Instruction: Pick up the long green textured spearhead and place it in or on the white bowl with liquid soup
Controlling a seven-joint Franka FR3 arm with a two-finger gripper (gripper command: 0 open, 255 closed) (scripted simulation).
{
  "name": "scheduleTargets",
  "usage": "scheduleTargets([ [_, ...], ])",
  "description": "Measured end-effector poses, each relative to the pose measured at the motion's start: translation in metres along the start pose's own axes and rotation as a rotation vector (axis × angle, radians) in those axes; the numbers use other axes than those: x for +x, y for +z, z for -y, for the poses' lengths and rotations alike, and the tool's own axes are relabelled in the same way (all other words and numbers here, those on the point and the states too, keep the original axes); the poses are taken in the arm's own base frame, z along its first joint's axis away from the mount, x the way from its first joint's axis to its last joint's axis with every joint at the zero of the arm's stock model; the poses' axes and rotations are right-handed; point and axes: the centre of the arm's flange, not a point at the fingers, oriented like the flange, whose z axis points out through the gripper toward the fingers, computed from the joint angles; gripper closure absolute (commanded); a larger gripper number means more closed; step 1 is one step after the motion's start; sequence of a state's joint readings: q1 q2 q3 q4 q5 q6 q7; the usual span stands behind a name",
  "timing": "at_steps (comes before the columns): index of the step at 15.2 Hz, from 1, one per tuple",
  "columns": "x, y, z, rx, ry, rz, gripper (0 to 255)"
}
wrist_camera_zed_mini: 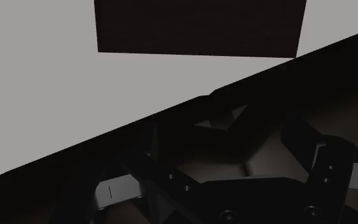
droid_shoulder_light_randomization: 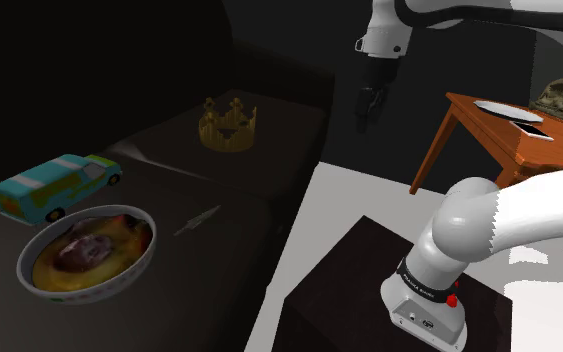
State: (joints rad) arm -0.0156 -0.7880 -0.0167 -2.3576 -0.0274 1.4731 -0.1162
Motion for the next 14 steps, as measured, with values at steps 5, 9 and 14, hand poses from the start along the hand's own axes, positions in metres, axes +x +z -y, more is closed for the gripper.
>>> scheduleTargets([
  [5, 0.033, 0.009, 0.028, -0.069, -0.111, -0.013, 0],
  [9, 0.067, 0.020, 0.069, -0.159, -0.256, -0.033, 0],
  [14, 0.106, 0.044, 0.127, -0.273, -0.441, -0.057, 0],
])
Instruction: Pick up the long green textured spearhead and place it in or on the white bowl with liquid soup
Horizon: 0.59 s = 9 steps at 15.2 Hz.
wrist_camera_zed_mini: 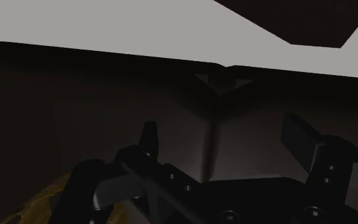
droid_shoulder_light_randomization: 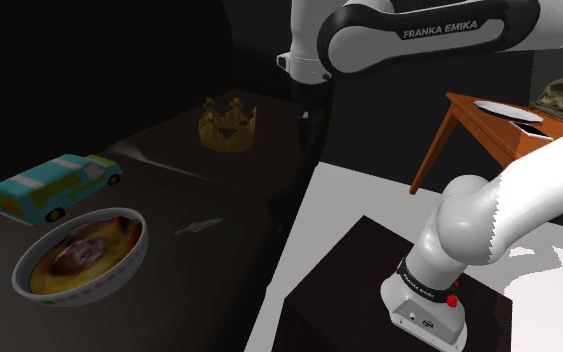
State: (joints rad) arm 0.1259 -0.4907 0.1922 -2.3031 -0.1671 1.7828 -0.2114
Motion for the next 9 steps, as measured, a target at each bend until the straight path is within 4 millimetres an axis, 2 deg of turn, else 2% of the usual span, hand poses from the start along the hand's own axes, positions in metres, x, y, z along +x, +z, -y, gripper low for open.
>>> scheduleTargets([
  [4, 0.042, 0.009, 0.040, -0.091, -0.147, -0.020, 0],
  [9, 0.088, 0.031, 0.093, -0.204, -0.332, -0.044, 0],
])
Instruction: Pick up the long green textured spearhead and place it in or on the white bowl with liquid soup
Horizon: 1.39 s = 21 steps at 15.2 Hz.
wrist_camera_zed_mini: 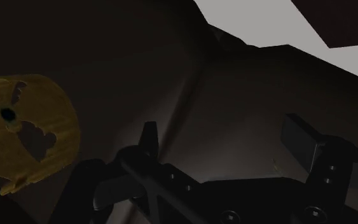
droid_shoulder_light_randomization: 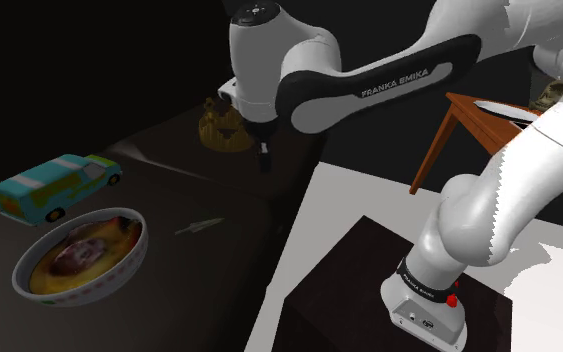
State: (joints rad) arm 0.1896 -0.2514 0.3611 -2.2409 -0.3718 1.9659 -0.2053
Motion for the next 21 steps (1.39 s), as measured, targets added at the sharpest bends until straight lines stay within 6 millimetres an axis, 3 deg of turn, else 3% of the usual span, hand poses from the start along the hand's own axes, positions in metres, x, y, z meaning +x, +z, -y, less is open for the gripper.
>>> scheduleTargets([
  [9, 0.083, 0.027, 0.093, -0.205, -0.332, -0.044, 0],
  [14, 0.113, 0.051, 0.147, -0.309, -0.503, -0.066, 0],
  [21, 0.121, 0.086, 0.147, -0.325, -0.526, -0.071, 0],
])
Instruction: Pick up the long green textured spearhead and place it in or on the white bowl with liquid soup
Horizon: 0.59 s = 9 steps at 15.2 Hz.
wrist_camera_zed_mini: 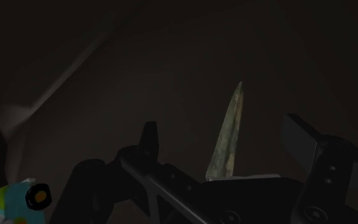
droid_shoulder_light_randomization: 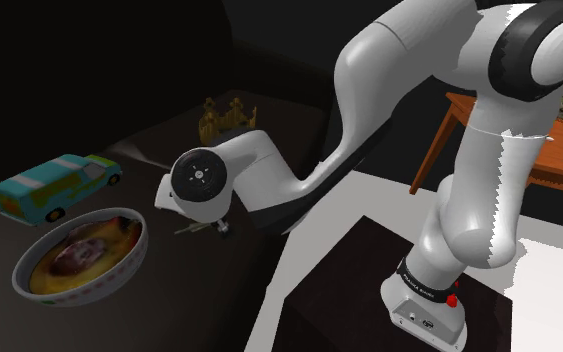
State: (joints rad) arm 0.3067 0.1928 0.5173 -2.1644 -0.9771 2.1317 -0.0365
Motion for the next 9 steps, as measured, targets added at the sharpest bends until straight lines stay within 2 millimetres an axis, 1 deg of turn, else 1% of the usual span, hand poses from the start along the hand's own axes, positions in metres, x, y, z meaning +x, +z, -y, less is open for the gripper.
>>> scheduleTargets([
  [2, -0.0004, 0.0045, -0.0006, 0.000, 0.000, 0.000, 0],
  [7, -0.0002, 0.0060, -0.0014, -0.001, 0.000, 0.000, 0],
  [8, -0.0002, 0.0060, -0.0014, -0.001, 0.000, 0.000, 255],
  [9, -0.0002, 0.0060, -0.0014, -0.001, 0.000, 0.000, 255],
])
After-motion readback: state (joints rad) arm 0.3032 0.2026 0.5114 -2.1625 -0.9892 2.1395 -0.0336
